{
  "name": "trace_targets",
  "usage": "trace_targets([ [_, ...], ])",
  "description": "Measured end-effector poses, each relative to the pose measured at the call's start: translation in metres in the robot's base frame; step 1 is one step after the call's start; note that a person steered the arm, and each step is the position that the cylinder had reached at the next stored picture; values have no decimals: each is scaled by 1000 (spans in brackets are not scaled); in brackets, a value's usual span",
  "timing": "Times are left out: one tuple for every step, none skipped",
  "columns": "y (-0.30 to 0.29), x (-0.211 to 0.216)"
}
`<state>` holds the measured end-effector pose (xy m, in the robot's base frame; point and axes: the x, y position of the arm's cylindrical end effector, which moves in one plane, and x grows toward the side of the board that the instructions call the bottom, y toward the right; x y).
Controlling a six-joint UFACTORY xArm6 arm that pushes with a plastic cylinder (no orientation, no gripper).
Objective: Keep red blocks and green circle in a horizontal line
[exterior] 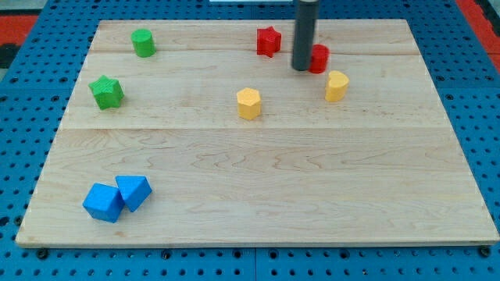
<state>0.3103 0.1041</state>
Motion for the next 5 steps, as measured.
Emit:
trace_targets([
  [47,-17],
  [71,-40],
  [71,-22],
  [74,-20],
  [84,-20],
])
